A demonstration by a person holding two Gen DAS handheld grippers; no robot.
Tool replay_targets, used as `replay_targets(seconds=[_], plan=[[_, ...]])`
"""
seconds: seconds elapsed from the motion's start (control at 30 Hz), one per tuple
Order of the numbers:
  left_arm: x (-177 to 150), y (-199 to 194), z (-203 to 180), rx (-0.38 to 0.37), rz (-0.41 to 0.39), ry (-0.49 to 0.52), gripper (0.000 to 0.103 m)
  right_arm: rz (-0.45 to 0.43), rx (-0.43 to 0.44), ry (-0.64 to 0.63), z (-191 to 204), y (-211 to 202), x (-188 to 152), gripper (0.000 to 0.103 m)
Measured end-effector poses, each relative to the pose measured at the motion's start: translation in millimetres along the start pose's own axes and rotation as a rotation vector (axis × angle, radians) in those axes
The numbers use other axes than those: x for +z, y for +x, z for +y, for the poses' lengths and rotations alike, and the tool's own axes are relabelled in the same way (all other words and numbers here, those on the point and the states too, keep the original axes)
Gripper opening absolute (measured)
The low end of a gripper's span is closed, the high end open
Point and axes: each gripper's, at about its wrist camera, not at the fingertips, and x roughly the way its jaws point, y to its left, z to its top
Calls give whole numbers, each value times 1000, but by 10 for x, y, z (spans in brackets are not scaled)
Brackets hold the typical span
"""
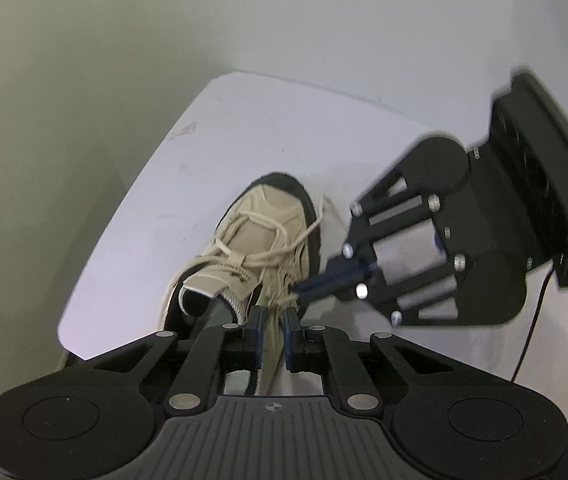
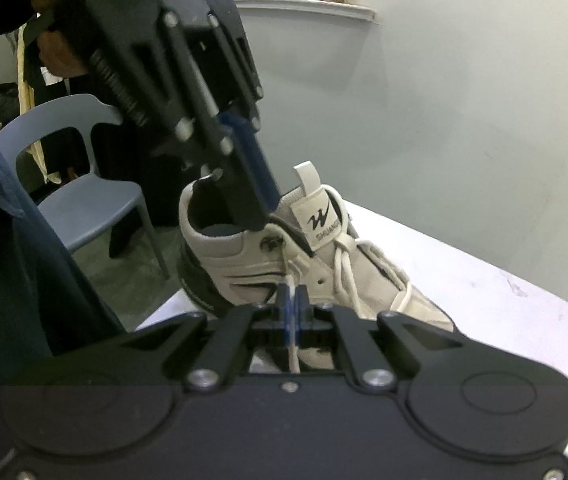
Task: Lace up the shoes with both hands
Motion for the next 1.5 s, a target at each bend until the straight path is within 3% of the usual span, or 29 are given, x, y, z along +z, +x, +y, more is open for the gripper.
replay_targets(seconds=[0.43, 0.7, 1.0, 1.3, 1.5], plan=[[-30, 72, -137, 91, 32, 157, 7, -14, -5, -43, 70, 60, 86, 0], [-68, 135, -129, 118, 20, 143, 8, -12, -9, -24, 72, 62, 102, 1], [-100, 184, -235, 184, 18, 272, 3, -21, 7, -23, 110, 88, 126, 1], [-75, 168, -192, 176, 7, 255, 0, -18, 9, -36, 136, 93, 164, 1], [-91, 123, -179, 161, 12, 212, 0, -30, -9, -20, 118, -22, 223, 9]])
